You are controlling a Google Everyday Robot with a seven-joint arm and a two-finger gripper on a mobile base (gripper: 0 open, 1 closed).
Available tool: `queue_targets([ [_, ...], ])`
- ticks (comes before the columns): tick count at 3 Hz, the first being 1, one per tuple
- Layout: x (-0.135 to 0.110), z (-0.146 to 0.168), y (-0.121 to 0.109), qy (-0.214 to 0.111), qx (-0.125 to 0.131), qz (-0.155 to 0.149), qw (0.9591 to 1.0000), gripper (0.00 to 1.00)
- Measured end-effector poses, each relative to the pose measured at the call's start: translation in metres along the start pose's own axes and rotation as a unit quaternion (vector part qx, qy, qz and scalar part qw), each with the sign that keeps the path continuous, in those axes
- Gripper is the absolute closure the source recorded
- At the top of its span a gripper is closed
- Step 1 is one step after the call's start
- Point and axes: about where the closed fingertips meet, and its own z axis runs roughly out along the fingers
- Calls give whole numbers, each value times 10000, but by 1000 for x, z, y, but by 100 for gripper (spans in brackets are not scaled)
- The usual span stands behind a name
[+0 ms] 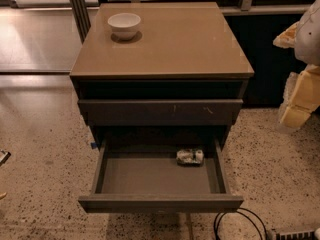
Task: Pick 7up can from middle drawer and place on counter
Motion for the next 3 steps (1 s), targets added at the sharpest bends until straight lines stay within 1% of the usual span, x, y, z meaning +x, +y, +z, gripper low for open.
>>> queue_targets([
  [1,0,0,0,0,0,1,10000,0],
  [2,-1,0,0,-31,17,63,10000,0],
  [3,5,21,3,-98,-212,630,9977,0],
])
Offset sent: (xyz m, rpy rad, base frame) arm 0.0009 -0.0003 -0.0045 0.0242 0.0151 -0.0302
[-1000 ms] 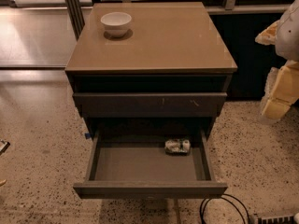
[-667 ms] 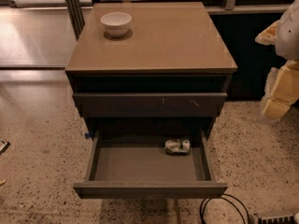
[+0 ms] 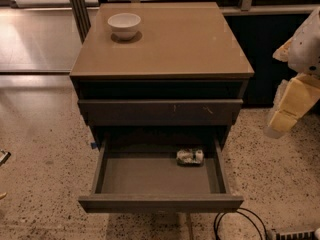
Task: Pick 7up can from middle drawer and place on counter
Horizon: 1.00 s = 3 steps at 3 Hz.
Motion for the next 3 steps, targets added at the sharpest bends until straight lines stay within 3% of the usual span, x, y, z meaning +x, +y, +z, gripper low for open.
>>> queue_targets([
  [1,-2,51,10,-43,-404,919,9949,0],
  [2,-14,103,19,-172,-556,1799,9820,0],
  [3,-27,146,7,-319,-378,2593,9645,0],
])
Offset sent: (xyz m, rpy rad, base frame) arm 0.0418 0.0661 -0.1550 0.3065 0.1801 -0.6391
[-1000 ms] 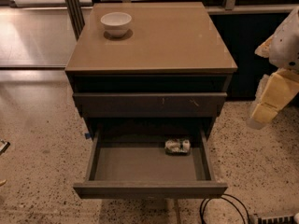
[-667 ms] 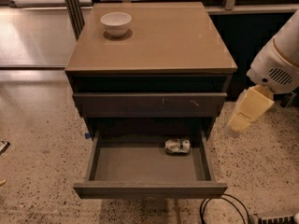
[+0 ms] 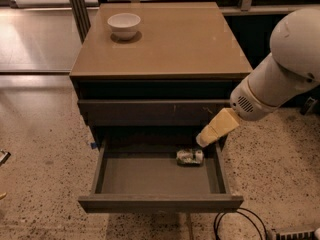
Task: Pick 7up can from middle drawer and place on counter
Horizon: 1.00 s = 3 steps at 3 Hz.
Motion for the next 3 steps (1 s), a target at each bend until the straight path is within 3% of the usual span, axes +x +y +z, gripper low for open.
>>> queue_targets([
  [1,-13,45,-7,-144,175,636,9977,0],
  [3,-20,127,-1,52,135,1447,9894,0],
])
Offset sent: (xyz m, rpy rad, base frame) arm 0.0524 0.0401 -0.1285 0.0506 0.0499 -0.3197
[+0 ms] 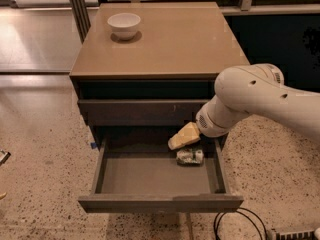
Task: Pick 7up can from middle drawer and place on counter
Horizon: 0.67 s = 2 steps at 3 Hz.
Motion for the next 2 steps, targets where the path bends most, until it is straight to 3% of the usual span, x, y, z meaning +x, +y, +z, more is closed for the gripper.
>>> queue_targets([
  [1,0,0,0,0,0,0,10000,0],
  [2,-1,20,0,37,127,53,9999,0],
])
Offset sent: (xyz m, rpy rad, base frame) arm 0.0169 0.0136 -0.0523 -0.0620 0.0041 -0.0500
